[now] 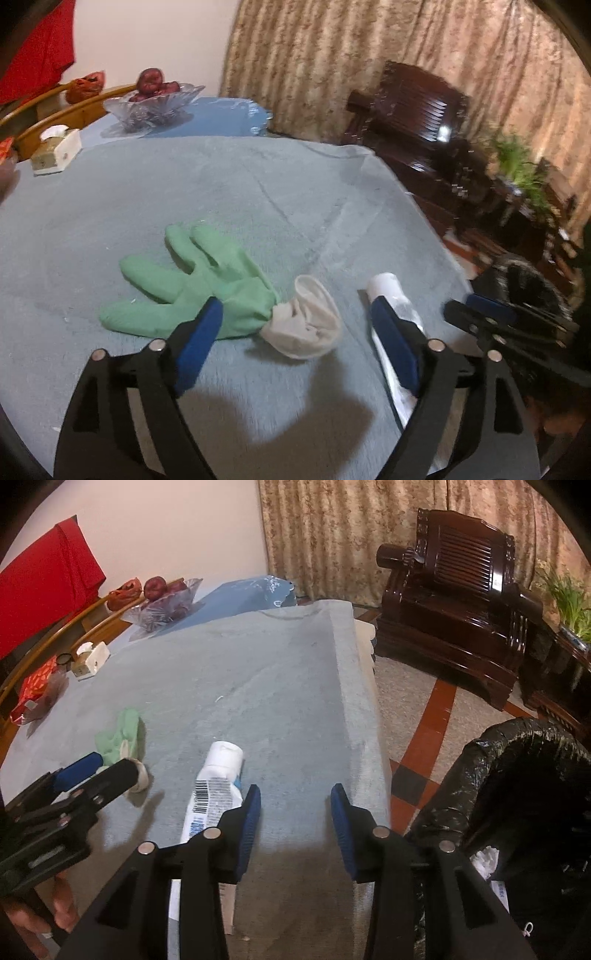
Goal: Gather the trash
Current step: 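Grasp the green glove and white cloth with the left tool while the right tool holds the tube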
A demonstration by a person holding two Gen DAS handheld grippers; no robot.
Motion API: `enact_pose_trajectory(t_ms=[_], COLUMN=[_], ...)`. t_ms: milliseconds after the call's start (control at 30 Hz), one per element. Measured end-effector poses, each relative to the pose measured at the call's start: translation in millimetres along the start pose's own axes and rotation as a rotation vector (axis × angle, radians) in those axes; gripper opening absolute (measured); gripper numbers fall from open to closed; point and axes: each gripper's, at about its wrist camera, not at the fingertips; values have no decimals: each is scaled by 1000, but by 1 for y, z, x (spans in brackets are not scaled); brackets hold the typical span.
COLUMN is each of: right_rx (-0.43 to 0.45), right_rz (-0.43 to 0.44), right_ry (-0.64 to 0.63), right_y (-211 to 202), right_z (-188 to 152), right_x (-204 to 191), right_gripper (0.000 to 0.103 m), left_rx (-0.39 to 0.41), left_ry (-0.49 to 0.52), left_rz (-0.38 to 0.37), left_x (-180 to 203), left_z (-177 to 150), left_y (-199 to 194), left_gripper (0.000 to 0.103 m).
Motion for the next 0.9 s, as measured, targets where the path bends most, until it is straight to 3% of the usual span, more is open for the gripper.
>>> enact_pose_trajectory(t_ms=[200,267,333,367,533,600,633,767,900], right_rx=[-1,-4,-11,-12,-16,-16,-17,-16,-18], right_rz=[11,19,38,44,76,79,80,76,68], right_ry=[-3,-5,-4,-5,-30,-30,-27,-31,-25], right_y=[2,4,6,7,10,12,12,11,12], right_z=[-2,-3,-5,-6,-8,-7,-7,-6,-6], right_x=[-2,-4,-8,-10,-24,-27,-28,-28,-23], right_gripper=[40,40,41,42,47,48,48,48,49], left_rx=[-37,-42,-65,-74,-90,-108,-111,-103,-108], left_ry=[-24,-40,-33,-37,-55,-75,-86,-102,-82], left_rz=[104,93,99,96,95,86,81,74,99], left_x=[-17,-31,-44,-49,-78,-82,-83,-76,-68], left_z=[-3,-7,-12,-15,-24,-23,-21,-10,-2], left_y=[4,-2,-7,-9,-26,-25,-24,-16,1], left_gripper=[77,71,57,56,57,64,70,77,77])
Point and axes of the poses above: each gripper's, at about its wrist camera, not at the fingertips, and y roughly the way its jaws point, x to its right, z to its top, and after that the axes turned 5 degrees about z, right-handed
